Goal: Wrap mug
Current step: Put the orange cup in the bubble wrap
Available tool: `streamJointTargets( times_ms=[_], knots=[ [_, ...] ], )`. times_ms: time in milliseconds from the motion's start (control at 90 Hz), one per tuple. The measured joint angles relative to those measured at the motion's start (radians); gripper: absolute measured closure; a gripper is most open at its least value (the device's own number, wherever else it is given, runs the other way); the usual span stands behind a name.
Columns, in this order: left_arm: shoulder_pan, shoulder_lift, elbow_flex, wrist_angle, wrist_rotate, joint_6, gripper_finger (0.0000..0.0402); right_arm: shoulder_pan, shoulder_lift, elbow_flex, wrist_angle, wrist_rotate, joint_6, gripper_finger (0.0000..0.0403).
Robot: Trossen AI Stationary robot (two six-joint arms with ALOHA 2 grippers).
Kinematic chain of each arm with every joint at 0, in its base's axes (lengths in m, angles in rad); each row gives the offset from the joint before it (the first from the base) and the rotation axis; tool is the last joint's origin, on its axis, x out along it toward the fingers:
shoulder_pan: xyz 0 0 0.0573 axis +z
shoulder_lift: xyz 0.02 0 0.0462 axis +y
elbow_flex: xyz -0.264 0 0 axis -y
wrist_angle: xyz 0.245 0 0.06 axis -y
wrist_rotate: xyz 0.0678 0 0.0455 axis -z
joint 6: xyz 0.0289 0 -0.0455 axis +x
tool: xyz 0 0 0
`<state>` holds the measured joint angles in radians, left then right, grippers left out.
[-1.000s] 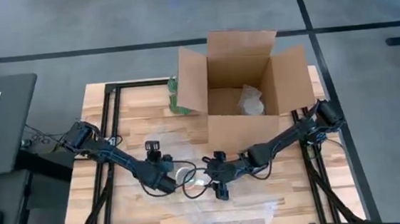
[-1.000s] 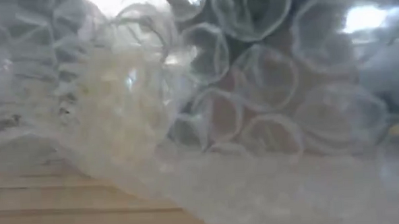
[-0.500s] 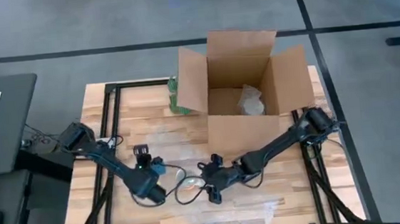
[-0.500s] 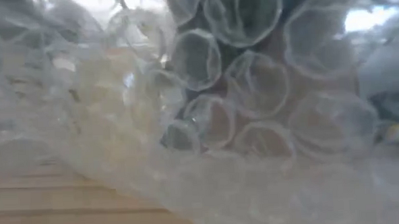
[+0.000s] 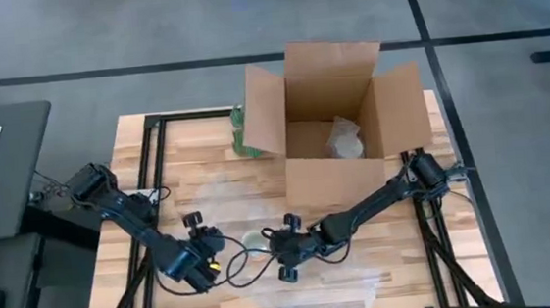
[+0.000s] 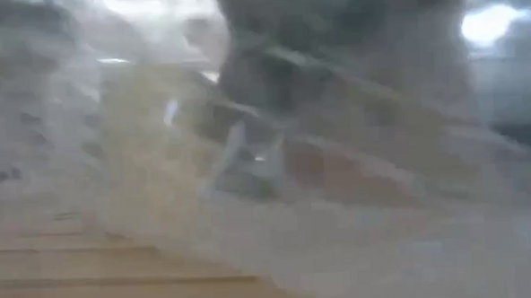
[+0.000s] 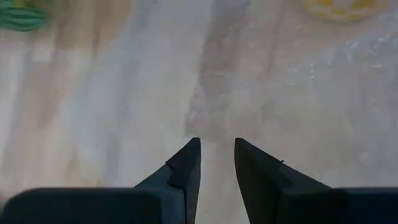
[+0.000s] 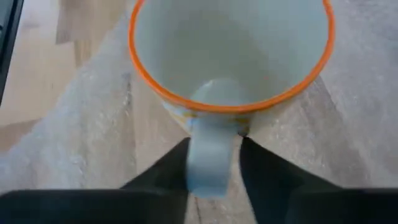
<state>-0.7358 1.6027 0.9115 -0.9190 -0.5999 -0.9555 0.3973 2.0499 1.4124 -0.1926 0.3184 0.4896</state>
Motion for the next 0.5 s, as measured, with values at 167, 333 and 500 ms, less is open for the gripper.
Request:
streamJointTargets(
  times_ms=[167, 333, 500],
  knots=[
    [0.050, 0.001, -0.136, 0.220, 0.025, 0.019, 0.0325, 0.000, -0.001, 0.002, -0.017, 0.005, -0.003, 0.0364],
    [0.102, -0.003, -0.224, 0.388, 0.010, 0.023, 0.0325, -0.018, -0.011, 0.001, -0.054, 0.020, -0.040, 0.0364],
    [0.149, -0.003, -0.279, 0.509, -0.024, 0.029, 0.0325, -0.057, -0.039, 0.000, -0.089, 0.023, -0.105, 0.0364]
  ],
)
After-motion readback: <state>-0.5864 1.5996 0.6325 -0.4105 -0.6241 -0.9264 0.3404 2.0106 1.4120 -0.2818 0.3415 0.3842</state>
